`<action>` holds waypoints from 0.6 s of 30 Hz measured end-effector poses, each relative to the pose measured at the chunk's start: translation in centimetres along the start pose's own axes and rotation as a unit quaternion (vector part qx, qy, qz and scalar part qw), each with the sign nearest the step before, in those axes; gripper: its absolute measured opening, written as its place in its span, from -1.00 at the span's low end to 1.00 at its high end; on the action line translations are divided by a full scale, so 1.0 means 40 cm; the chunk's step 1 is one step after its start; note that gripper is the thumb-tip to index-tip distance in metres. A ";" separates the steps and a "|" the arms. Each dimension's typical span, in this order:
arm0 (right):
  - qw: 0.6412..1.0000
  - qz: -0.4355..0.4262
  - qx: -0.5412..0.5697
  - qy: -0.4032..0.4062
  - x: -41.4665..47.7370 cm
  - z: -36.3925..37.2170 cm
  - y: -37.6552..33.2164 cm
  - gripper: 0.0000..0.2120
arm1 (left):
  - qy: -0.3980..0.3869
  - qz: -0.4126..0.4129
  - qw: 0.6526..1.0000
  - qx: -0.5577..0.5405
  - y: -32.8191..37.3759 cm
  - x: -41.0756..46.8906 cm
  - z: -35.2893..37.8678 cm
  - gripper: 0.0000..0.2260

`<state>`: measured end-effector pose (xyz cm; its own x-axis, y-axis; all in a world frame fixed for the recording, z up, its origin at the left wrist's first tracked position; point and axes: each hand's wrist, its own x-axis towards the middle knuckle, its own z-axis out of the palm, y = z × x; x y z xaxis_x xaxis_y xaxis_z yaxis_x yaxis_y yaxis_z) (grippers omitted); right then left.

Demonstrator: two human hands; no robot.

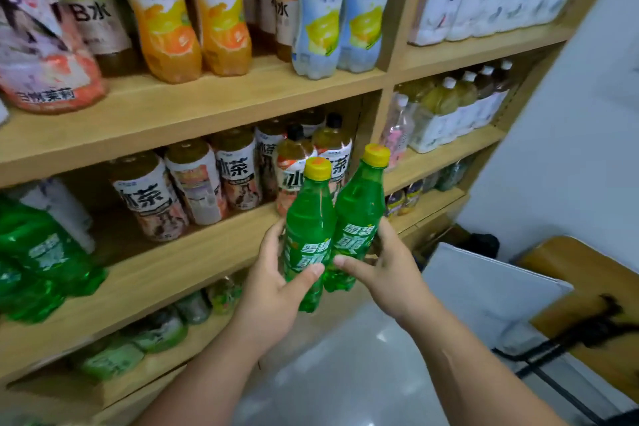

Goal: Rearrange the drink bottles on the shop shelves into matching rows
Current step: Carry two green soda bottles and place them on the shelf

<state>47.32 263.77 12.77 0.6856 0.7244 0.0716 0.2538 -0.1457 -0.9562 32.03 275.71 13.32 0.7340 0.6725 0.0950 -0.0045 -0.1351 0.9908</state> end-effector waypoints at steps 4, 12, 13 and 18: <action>1.000 -0.012 0.016 0.017 0.007 -0.186 0.039 -0.39 | 0.000 0.002 1.000 -0.007 0.039 0.031 0.183 -0.45; 0.996 -0.058 0.062 0.013 0.048 -0.595 0.072 -0.33 | 0.034 0.063 0.997 0.015 0.177 0.128 0.561 -0.44; 0.996 -0.064 0.067 0.012 0.061 -0.639 0.067 -0.31 | 0.041 0.073 0.996 0.019 0.201 0.145 0.596 -0.44; 0.991 -0.107 0.077 0.021 0.154 -0.803 -0.006 -0.30 | 0.073 0.111 0.991 0.024 0.341 0.241 0.708 -0.47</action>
<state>73.39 246.61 22.57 0.6562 0.6982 0.2861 0.2920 0.1146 -0.9495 58.30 259.73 25.02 0.6121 0.7202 0.3266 -0.1195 -0.3240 0.9385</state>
